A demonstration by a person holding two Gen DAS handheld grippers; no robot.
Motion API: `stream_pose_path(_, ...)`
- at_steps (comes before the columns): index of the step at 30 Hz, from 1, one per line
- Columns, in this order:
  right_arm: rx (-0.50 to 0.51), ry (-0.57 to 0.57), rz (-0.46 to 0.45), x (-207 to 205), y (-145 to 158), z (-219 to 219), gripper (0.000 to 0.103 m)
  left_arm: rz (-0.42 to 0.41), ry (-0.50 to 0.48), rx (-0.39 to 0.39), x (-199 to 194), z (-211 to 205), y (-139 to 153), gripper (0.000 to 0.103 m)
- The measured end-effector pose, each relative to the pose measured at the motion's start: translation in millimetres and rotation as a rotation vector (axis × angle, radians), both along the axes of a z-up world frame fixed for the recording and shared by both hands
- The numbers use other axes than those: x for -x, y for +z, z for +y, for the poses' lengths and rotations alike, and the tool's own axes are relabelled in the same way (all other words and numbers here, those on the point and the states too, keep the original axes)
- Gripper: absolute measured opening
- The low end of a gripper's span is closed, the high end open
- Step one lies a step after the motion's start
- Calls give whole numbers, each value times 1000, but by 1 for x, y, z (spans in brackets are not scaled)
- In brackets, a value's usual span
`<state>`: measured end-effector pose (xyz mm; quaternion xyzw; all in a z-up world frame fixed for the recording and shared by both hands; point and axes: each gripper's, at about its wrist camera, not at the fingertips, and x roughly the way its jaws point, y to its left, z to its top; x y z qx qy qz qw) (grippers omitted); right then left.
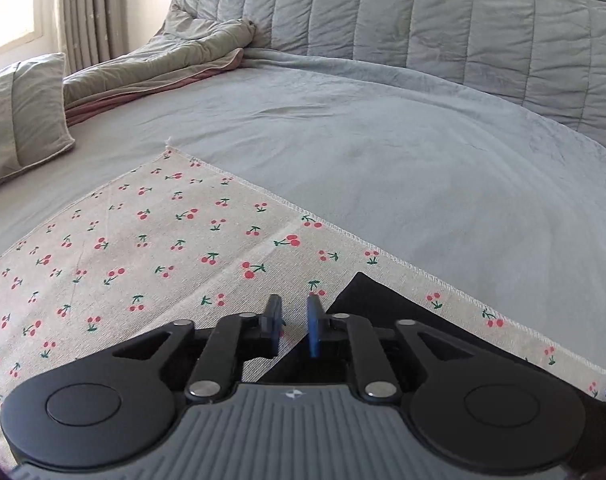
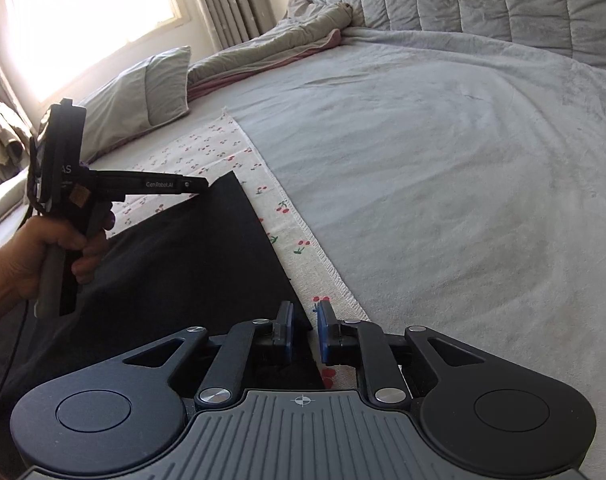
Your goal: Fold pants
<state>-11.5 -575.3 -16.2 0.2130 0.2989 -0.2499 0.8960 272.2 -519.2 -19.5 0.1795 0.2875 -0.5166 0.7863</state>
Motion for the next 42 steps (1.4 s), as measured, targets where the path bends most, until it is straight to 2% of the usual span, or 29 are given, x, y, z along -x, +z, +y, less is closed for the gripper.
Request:
stream_pose_path(1,9,7,11,2,4,3,18,4,18,12,3,9,8,47)
stream_pose_path(2,10,14,11,4,8,5,25,0,30,26,6,19,14,55)
stream_pose_path(3,14,20,10,6,13,7,37,-12,47,39,11,32,22,73)
stream_pose_path(4,25,27,11,7,18,11,42,-29,71,43,16,47,30,83)
stream_pose_path(5,37,39,12,6,22,15,48,-41,91,41,20,60,35,84)
stream_pose_path(10,48,142,-5,-20,34,44,50,-59,180,-13,38,149,51,87)
stream_pose_path(14,44,251,-14,-52,35,73,56,-60,252,-27,50,224,50,92)
stream_pose_path(18,92,347,11,-82,25,106,56,-1,337,-44,60,293,33,94)
stream_pose_path(22,80,341,77,-87,6,114,56,87,423,-43,67,349,11,94)
stream_pose_path(24,75,313,105,-79,-1,110,56,127,440,-47,71,367,1,94)
stream_pose_path(26,89,285,121,-68,2,108,56,93,428,-39,84,384,-3,94)
stream_pose_path(28,106,252,165,-60,10,110,56,41,400,-76,100,396,-3,97)
stream_pose_path(31,122,244,184,-52,26,120,58,28,388,-118,116,415,2,97)
stream_pose_path(33,126,260,159,-49,37,131,71,25,398,-118,121,427,10,98)
stream_pose_path(38,142,323,136,-58,55,168,75,11,496,-100,122,468,36,103)
stream_pose_path(42,167,380,129,-78,62,208,82,-13,589,-123,112,494,53,103)
